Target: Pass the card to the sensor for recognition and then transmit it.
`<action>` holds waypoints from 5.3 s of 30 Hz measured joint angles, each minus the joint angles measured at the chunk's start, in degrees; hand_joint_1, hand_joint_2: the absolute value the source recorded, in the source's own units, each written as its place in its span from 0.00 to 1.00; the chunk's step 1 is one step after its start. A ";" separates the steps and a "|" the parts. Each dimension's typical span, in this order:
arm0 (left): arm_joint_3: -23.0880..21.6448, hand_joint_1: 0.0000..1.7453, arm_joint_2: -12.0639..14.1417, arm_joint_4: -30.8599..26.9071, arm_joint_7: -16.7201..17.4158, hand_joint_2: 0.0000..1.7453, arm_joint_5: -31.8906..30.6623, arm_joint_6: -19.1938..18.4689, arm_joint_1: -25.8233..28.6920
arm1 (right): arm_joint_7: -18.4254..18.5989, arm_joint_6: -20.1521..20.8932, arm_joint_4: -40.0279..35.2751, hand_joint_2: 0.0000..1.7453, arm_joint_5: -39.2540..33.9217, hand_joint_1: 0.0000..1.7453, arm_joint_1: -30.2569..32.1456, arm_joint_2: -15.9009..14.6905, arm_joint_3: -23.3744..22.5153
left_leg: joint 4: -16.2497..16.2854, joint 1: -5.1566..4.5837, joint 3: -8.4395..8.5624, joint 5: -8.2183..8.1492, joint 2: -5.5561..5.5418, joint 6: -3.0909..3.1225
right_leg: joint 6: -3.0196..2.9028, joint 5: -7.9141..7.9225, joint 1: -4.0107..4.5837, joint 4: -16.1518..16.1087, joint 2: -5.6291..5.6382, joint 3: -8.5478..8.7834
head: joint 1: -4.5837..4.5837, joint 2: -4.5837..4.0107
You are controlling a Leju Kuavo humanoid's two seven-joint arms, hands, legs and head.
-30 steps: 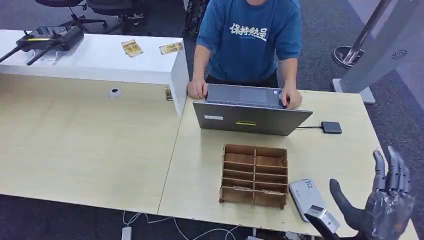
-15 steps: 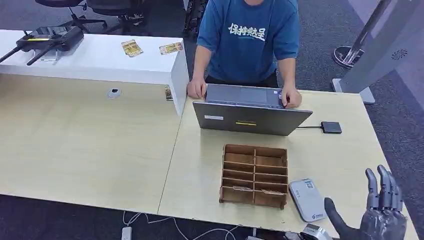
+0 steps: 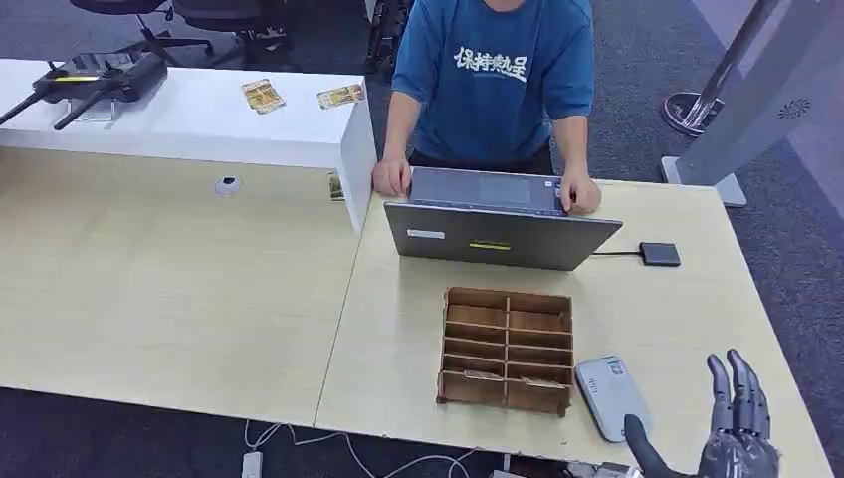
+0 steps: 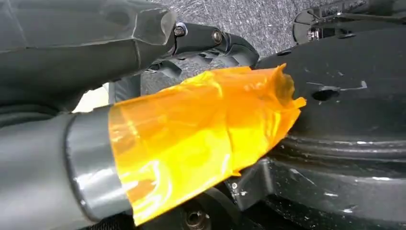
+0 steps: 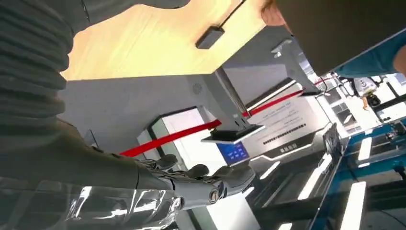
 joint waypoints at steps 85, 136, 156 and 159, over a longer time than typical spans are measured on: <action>-3.04 0.00 2.23 0.00 0.81 0.00 1.79 -2.40 0.05 | 4.46 14.05 19.26 1.00 5.42 0.00 -16.09 1.31 16.72 | 0.00 0.01 0.02 0.01 0.01 -0.01 | 0.00 0.00 0.01 0.02 0.00 0.02 | 0.02 0.00; -3.04 0.00 2.10 0.00 0.98 0.00 2.97 -2.43 0.12 | 5.20 18.86 18.95 1.00 3.39 0.00 -18.18 -0.98 17.09 | 0.00 0.01 0.02 0.01 0.00 -0.01 | 0.00 0.00 0.01 0.02 0.00 0.02 | 0.02 0.00; -3.04 0.00 2.14 0.00 0.98 0.00 3.54 -2.49 0.17 | 7.74 21.44 19.58 1.00 5.75 0.00 -19.56 -3.85 18.88 | 0.00 0.01 0.02 0.01 0.00 -0.01 | 0.00 0.00 0.00 0.02 0.00 0.02 | 0.02 0.00; -3.04 0.00 2.12 0.00 0.98 0.00 3.74 -2.49 0.18 | 7.61 22.05 19.15 1.00 5.08 0.00 -19.41 -4.33 18.95 | 0.00 0.01 0.02 0.01 0.00 -0.01 | 0.00 0.00 0.00 0.02 0.00 0.02 | 0.00 0.00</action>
